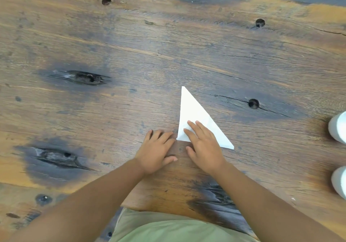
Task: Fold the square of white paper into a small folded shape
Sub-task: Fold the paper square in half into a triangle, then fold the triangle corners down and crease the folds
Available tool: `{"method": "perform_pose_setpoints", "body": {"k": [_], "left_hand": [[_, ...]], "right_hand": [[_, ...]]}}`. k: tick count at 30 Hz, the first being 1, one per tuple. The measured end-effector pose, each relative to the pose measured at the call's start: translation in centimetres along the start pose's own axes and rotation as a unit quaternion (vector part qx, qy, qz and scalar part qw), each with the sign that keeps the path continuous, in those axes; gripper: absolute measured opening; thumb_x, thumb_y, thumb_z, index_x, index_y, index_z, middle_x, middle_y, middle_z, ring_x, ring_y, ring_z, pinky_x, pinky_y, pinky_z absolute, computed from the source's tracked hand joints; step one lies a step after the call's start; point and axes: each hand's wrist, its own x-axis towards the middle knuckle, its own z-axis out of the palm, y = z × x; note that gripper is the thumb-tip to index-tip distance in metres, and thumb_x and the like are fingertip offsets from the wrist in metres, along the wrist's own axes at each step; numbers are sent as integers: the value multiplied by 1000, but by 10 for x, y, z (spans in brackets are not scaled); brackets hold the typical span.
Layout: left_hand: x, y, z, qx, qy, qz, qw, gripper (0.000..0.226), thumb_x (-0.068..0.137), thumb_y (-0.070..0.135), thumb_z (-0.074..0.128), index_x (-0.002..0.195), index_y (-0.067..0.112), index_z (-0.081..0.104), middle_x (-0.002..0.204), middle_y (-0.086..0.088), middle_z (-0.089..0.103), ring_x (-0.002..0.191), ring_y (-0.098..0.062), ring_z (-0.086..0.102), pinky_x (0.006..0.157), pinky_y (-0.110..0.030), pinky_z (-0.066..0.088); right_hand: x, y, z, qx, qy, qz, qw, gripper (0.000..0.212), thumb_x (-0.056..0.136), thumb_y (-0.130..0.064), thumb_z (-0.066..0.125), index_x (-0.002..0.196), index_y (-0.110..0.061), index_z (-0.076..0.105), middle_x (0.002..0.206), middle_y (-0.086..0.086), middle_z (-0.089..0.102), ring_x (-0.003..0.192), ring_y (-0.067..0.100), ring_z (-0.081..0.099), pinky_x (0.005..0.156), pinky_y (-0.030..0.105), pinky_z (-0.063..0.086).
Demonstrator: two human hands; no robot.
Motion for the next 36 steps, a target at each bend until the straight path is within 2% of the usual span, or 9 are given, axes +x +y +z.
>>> {"method": "perform_pose_setpoints", "body": {"k": [3,5,10,15,20,23,29,34,36], "left_hand": [[35,-9,-29,9,24,46,999,51,93,60,47,116,17,62,123,0,59,120,-23,49,106,-39,31],[62,-9,-45,35,56,88,994,47,91,54,56,111,12,63,122,-6,60,122,-29,49,106,-42,32],[117,-1,-69,112,31,145,983,63,90,53,59,135,11,47,154,-13,34,143,-32,27,113,-50,29],[134,-6,-62,140,-37,172,974,83,88,59,58,151,15,27,164,-12,11,151,-30,9,119,-56,17],[126,-11,-48,169,-69,122,976,94,90,70,43,157,18,2,166,-13,-9,153,-31,-4,119,-62,8],[116,-4,-38,146,-45,53,987,97,88,75,36,158,20,-1,166,-14,-9,152,-32,-7,115,-69,3],[93,27,-11,74,-11,-71,995,99,86,78,31,157,21,-7,164,-15,-17,151,-36,-14,114,-70,2],[77,48,6,8,3,-160,987,103,82,83,31,156,24,-12,164,-12,-20,150,-36,-16,116,-69,5],[74,52,8,3,2,-168,986,105,81,84,31,156,25,-12,164,-12,-21,150,-36,-17,116,-69,3]], "right_hand": [[-6,6,-5,32,57,106,992,49,87,-24,64,133,-11,53,143,12,48,131,32,45,105,47,43],[-10,11,-6,25,79,152,985,44,85,-22,67,126,-9,57,130,13,54,117,33,53,93,47,49],[-15,13,-3,8,79,243,967,43,83,-35,71,115,-11,56,108,9,54,98,29,54,77,41,49],[-6,10,4,13,75,318,945,50,85,-50,64,116,-13,51,115,8,52,106,29,49,85,43,45],[-2,10,6,-2,92,314,945,67,83,-54,65,133,-14,46,137,11,46,123,31,44,97,45,41],[-1,16,4,-15,82,301,950,75,84,-56,62,141,-12,40,144,13,41,132,31,39,107,48,34],[3,38,-5,-31,35,222,974,81,86,-50,65,150,-12,32,156,18,27,145,36,23,117,54,23],[4,65,-6,-39,-38,132,990,89,90,-53,57,157,-21,7,165,7,-1,152,27,-6,121,52,7],[5,72,-7,-45,-46,115,991,92,89,-55,57,156,-22,5,165,5,-3,152,26,-9,121,51,5]]}}
